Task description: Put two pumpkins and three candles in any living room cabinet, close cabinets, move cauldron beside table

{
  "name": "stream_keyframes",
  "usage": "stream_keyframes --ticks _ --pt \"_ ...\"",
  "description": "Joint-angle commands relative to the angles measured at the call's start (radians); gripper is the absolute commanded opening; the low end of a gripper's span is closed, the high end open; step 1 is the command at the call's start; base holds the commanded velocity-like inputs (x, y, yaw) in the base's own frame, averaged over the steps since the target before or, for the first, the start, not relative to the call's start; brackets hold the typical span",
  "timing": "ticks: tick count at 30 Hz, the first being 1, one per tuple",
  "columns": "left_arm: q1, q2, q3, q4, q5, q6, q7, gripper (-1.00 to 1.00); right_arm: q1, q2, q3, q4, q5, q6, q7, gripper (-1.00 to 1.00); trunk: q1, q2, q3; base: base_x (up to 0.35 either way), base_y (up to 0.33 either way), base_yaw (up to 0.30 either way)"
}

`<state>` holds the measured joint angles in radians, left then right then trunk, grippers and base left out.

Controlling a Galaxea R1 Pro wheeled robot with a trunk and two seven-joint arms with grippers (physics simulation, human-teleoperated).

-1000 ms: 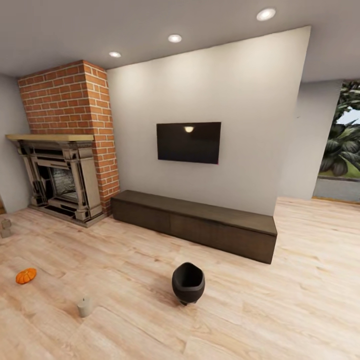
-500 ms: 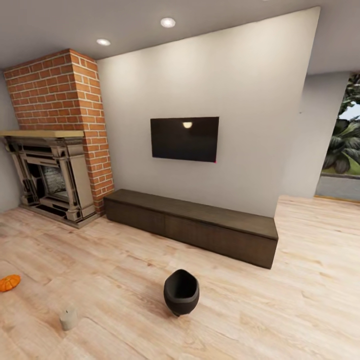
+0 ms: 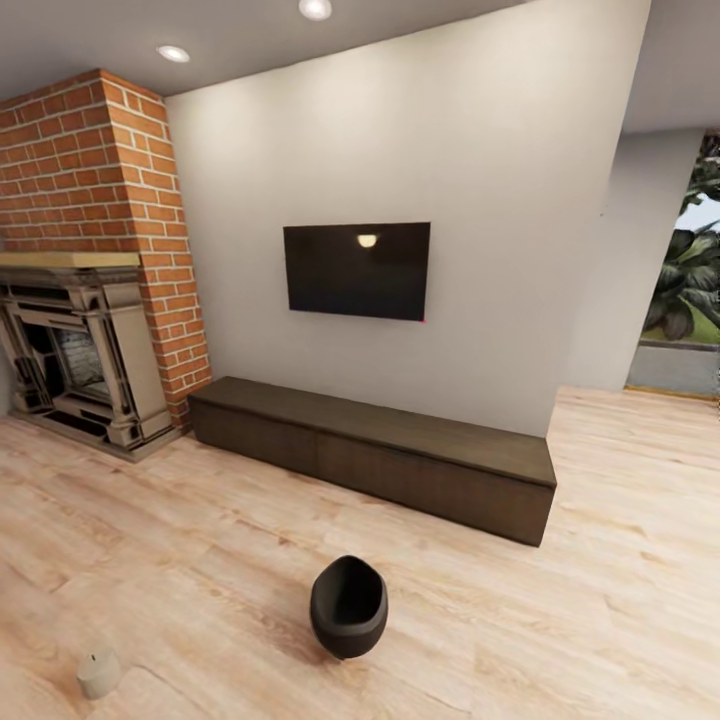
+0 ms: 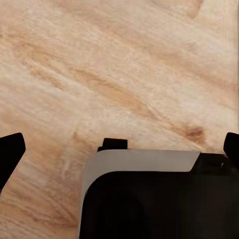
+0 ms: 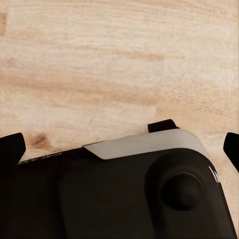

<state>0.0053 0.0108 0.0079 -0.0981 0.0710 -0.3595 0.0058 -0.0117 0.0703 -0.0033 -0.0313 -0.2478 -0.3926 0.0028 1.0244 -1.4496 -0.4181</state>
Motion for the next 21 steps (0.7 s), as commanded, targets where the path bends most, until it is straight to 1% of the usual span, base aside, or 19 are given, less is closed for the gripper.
stream_keyframes --ticks 1,11,16,21 --pt "0.000 0.000 0.000 -0.002 0.007 -0.001 -0.001 1.00 -0.001 0.000 0.000 0.001 -0.004 -0.003 0.000 1.00 0.001 0.000 -0.003 0.298 -0.010 -0.050" --pt "0.001 0.000 0.000 -0.002 0.007 -0.001 -0.001 1.00 -0.001 0.001 0.000 0.000 -0.004 -0.004 0.000 1.00 0.001 0.000 -0.019 0.293 -0.002 -0.011" --pt "0.000 -0.001 -0.002 -0.003 0.001 -0.001 -0.001 1.00 -0.001 0.002 0.000 -0.001 -0.004 -0.004 0.000 1.00 0.001 0.000 -0.027 0.287 0.000 0.000" --pt "-0.001 -0.008 -0.006 -0.016 -0.004 0.000 -0.007 1.00 -0.001 0.000 0.006 0.004 0.004 0.016 0.001 1.00 0.001 0.000 -0.029 0.111 0.000 0.000"
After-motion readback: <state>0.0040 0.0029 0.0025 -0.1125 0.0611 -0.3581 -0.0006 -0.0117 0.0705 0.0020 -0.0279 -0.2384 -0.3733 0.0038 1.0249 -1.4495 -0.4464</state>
